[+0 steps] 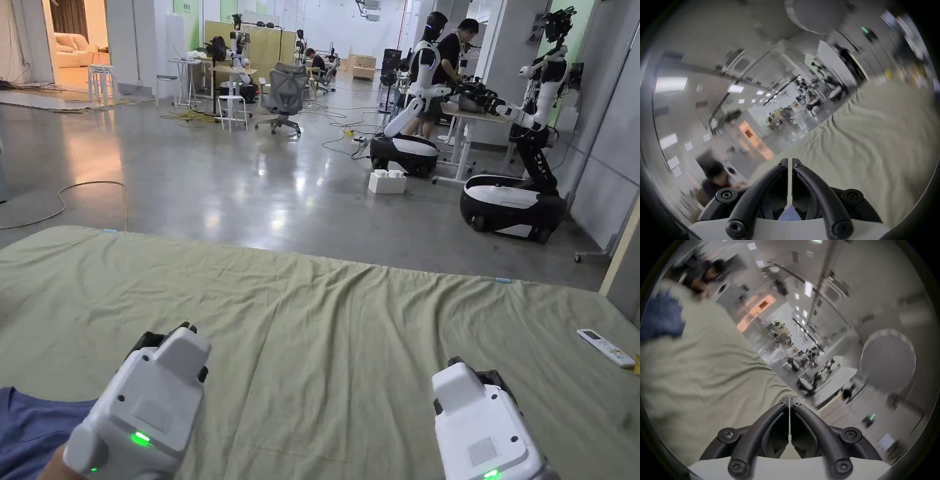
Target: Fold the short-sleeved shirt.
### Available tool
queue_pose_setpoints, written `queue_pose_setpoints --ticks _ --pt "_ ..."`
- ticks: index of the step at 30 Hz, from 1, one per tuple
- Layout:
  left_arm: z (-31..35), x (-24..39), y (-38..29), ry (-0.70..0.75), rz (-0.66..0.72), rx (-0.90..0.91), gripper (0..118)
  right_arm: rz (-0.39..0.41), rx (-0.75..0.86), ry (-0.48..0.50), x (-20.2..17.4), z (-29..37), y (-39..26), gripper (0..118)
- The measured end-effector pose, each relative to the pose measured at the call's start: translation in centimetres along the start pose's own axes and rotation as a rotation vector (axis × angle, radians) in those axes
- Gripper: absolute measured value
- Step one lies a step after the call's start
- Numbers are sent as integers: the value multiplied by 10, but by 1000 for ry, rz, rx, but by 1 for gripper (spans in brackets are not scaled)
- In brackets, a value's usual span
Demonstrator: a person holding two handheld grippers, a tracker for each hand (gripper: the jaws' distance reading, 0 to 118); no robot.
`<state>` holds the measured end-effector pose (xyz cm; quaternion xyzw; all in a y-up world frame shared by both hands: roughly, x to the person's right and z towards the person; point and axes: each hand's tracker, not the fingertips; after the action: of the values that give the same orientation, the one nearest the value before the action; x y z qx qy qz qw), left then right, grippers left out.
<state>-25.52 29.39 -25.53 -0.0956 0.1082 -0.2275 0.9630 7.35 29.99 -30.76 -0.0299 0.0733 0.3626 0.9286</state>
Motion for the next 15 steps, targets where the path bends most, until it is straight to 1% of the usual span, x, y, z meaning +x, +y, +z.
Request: queue_pose_setpoints --ticks 1,2,3,4,5,6,7,8,9,15 --pt "1 -6 0 -23 139 7 4 -155 -14 8 6 -1 -1 2" --pt "1 -11 0 -24 251 10 4 -285 -34 -3 10 -2 -4 2" --pt "1 -15 -2 -23 343 11 4 -420 -73 -27 13 -2 -8 2" --pt "1 -18 -3 -14 422 6 4 -545 -121 -32 14 -2 -14 2" --pt "1 -22 -5 -15 507 7 4 -649 -142 -25 13 1 -17 2" --pt "3 -22 -3 -28 568 19 4 -719 -158 -29 12 3 -20 2" --pt "4 -25 -5 -19 622 29 4 -719 -113 -62 12 6 -19 2" --pt "4 -26 -6 -21 648 32 4 -760 -137 -56 8 8 -22 2" --pt "3 -26 -7 -21 655 31 4 -766 -131 -61 6 9 -23 2" --pt "4 -30 -8 -34 592 35 4 -763 -120 -76 8 13 -18 2"
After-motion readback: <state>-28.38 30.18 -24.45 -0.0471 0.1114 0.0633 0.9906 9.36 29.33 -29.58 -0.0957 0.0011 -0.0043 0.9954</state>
